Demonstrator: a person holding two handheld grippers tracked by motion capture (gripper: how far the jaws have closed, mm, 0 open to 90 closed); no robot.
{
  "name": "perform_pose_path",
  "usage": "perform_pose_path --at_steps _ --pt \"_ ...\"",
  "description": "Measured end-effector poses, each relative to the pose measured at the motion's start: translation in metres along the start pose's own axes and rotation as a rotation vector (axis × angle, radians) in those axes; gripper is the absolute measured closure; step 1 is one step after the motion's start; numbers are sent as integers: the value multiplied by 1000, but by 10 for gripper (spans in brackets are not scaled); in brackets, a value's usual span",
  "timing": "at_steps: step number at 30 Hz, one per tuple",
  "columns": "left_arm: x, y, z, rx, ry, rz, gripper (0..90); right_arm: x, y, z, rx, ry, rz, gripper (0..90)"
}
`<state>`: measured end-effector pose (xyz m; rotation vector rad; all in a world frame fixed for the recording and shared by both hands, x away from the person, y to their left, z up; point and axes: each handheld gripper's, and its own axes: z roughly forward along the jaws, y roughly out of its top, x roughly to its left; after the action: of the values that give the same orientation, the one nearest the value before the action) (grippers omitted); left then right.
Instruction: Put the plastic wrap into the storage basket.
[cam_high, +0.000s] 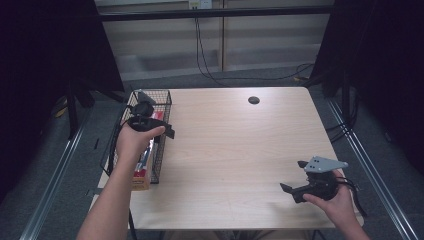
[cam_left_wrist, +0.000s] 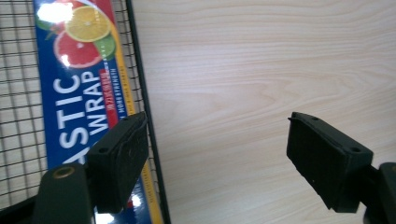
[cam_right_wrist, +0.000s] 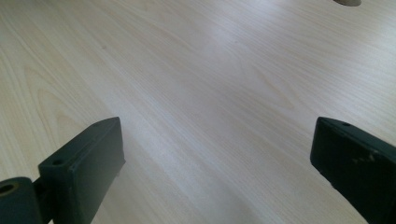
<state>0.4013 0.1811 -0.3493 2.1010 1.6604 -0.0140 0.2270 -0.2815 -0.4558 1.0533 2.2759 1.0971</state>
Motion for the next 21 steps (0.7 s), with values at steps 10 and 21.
perform_pose_path --at_steps 10,21 --pt "-12 -1 2 -12 -30 48 204 0 0 0 1 5 -5 27" --pt "-29 -7 9 -22 -74 97 200 1 0 1 3 9 -5 28"
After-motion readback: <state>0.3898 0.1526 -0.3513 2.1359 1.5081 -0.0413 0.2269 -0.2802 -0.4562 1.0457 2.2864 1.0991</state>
